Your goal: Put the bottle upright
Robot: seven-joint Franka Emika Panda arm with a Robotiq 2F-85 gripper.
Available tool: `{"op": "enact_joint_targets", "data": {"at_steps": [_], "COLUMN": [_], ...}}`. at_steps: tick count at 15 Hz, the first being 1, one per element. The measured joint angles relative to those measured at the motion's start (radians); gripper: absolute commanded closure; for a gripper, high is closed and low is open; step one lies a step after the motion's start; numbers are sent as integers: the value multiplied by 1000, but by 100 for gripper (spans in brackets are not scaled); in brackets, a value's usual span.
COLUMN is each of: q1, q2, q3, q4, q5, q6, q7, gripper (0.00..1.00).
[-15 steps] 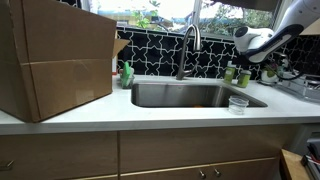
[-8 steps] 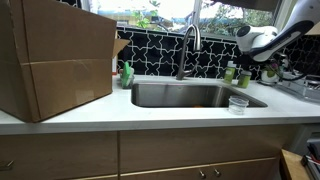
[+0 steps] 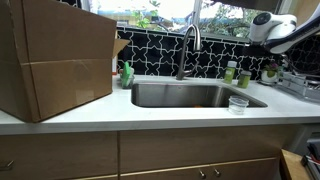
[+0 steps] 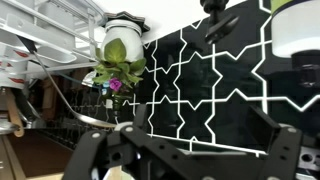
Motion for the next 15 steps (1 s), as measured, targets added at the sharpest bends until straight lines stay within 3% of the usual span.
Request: {"op": "enact_joint_targets", "data": {"at_steps": [7,12,15], "q1": [-66,-62,-77], "q2": [-193,-263,-278], "q3": [38,66,100], "q4": [-129,-193,-187], "q5": [139,374,548], "q6": [182,174,89], "q7": [-494,-859,-1018], "gripper": [0,0,0]}}
